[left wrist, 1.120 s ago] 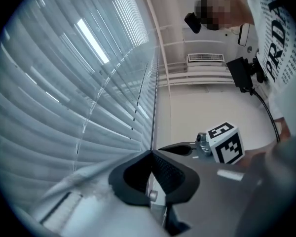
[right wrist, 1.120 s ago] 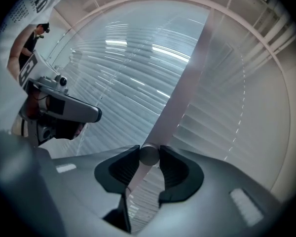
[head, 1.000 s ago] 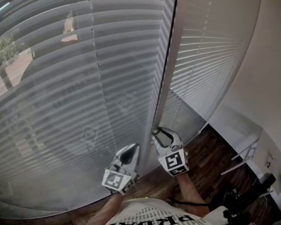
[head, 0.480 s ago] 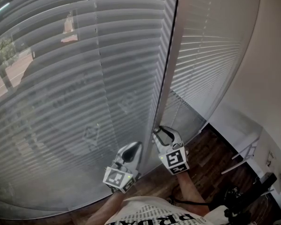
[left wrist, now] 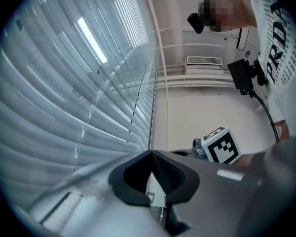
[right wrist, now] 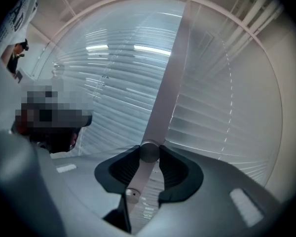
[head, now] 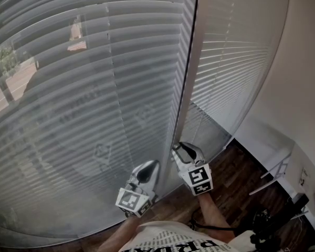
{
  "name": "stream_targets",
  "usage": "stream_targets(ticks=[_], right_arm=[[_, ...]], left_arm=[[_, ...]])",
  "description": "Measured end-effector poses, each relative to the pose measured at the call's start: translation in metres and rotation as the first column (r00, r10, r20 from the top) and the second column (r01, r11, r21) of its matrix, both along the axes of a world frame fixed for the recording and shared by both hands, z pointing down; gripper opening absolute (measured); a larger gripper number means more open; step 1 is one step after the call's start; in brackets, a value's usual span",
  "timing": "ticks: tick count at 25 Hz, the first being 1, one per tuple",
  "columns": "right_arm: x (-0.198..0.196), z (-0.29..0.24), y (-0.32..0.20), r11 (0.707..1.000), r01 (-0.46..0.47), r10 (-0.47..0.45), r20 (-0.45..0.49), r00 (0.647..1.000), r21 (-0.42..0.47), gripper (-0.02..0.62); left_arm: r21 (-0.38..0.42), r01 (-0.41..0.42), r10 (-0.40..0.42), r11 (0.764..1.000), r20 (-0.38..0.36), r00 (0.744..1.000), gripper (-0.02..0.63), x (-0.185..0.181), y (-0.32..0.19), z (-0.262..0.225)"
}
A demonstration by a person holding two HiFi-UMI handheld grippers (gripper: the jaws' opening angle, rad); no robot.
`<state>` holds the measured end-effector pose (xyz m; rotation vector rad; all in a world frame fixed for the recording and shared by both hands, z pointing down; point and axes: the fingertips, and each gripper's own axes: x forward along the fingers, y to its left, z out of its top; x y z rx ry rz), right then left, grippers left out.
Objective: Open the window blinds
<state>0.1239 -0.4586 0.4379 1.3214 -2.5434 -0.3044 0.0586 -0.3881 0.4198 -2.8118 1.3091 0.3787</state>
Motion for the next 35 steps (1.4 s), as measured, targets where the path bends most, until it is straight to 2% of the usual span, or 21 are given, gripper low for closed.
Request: stream_targets(ticks=[10, 17, 24, 28, 35], right_arm=[[0.004, 0.002, -0.002, 0.998, -0.023, 0.029, 0.105, 0.994, -0.056, 0.120], [0.004, 0.004, -0.003, 0.993, -0.035, 0.056, 0.196, 0.979, -0.111, 0.120], [0.006, 0.005, -0.004, 0.982, -0.023, 0.085, 0.332, 0.939, -0.187, 0.120], [0.006, 0.005, -0.004, 0.972, 0.012, 0.093, 0.427, 0.899, -0.236, 0.121], [0.005, 0.005, -0.005, 0.966, 0.032, 0.100, 0.484, 0.869, -0.258, 0.121]], left_arm=[[0.017, -0.016, 0.016, 1.000, 0.021, 1.000, -0.008, 0.001, 0.004, -0.002], [-0.006, -0.019, 0.019, 1.000, 0.023, 1.000, -0.008, 0.000, 0.006, 0.000], [0.002, -0.032, 0.032, 0.999, -0.003, 0.999, -0.008, -0.001, 0.009, 0.001], [-0.011, -0.025, 0.025, 1.000, 0.002, 1.000, -0.008, -0.003, 0.011, 0.002], [-0.015, -0.015, 0.016, 1.000, 0.009, 1.000, -0.008, -0.004, 0.012, -0.002]])
